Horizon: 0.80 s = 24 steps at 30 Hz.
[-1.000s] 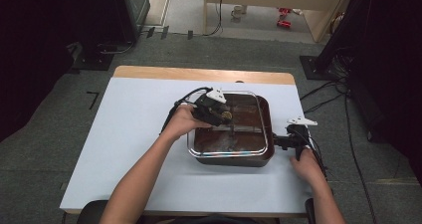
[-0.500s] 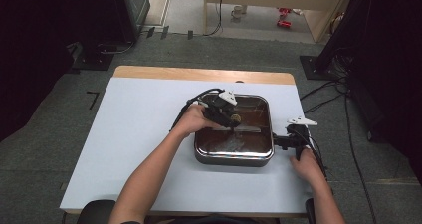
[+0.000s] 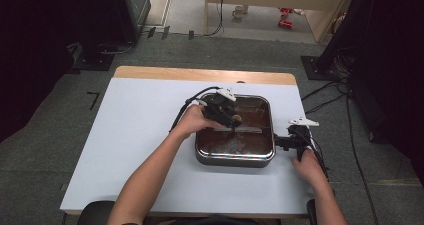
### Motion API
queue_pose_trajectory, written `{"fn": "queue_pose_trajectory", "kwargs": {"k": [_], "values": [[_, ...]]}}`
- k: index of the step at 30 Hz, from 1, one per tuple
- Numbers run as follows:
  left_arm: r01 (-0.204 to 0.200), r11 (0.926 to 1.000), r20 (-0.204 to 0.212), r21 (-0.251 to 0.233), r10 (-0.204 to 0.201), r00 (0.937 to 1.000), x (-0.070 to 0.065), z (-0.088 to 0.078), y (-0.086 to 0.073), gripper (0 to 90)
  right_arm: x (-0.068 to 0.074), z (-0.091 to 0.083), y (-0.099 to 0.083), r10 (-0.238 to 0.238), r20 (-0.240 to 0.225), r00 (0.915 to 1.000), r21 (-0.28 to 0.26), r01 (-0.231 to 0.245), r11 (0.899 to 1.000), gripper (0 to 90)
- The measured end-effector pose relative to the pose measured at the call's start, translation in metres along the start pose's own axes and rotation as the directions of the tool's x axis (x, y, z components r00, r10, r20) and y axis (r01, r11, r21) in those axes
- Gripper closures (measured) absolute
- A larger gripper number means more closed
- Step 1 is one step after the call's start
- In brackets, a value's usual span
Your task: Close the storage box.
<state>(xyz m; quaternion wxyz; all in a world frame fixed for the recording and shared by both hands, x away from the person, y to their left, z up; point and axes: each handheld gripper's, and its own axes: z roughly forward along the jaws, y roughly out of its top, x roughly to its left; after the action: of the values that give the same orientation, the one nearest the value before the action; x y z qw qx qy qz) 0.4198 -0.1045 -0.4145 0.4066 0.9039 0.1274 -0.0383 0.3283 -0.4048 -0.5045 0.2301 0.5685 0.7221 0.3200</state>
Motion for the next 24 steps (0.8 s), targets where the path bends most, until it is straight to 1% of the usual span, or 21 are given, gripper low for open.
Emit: {"fn": "queue_pose_trajectory", "kwargs": {"k": [3, 6, 8, 12, 16, 18, 20, 22, 24], "values": [[0.015, 0.9998, -0.021, -0.011, -0.015, 0.9997, -0.001, -0.008, 0.0, 44.8, 0.0, 0.0, 0.0, 0.0, 0.0, 1.0, 0.0, 0.0, 1.0, 11.1], [0.034, 0.9988, -0.033, -0.036, -0.036, 0.9988, -0.002, -0.018, -0.002, 43.7, 0.0, 0.0, 0.0, 0.0, 0.0, 1.0, 0.0, 0.0, 1.0, 11.0], [0.045, 0.9983, -0.042, -0.037, -0.046, 0.998, -0.004, -0.023, -0.003, 41.9, 0.0, 0.0, 0.0, 0.0, 0.0, 1.0, 0.0, 0.0, 1.0, 11.0], [0.071, 0.997, -0.079, -0.031, -0.073, 0.9942, -0.007, -0.032, -0.01, 38.2, 0.0, 0.0, 0.0, 0.0, 0.0, 1.0, 0.0, 0.0, 1.0, 11.0], [0.088, 0.9947, -0.103, -0.053, -0.093, 0.9903, -0.012, -0.043, -0.019, 38.1, 0.0, 0.0, 0.0, 0.0, 0.0, 1.0, 0.0, 0.0, 1.0, 11.1], [0.097, 0.9934, -0.12, -0.062, -0.104, 0.9873, -0.014, -0.047, -0.024, 37.9, 0.0, 0.0, 0.0, -0.001, 0.0, 1.0, -0.001, 0.001, 1.0, 11.0], [0.113, 0.9918, -0.146, -0.06, -0.121, 0.9819, -0.015, -0.053, -0.029, 37.4, 0.0, 0.0, 0.0, -0.001, 0.0, 1.0, -0.001, 0.001, 1.0, 11.1], [0.129, 0.9891, -0.155, -0.07, -0.139, 0.9781, -0.016, -0.059, -0.035, 36.4, 0.0, 0.0, 0.0, -0.001, 0.0, 1.0, 0.0, 0.001, 1.0, 11.1], [0.135, 0.9873, -0.169, -0.084, -0.147, 0.9745, -0.018, -0.064, -0.04, 36.5, 0.0, 0.0, 0.0, -0.003, 0.001, 1.0, -0.001, 0.003, 1.0, 11.1]]}}
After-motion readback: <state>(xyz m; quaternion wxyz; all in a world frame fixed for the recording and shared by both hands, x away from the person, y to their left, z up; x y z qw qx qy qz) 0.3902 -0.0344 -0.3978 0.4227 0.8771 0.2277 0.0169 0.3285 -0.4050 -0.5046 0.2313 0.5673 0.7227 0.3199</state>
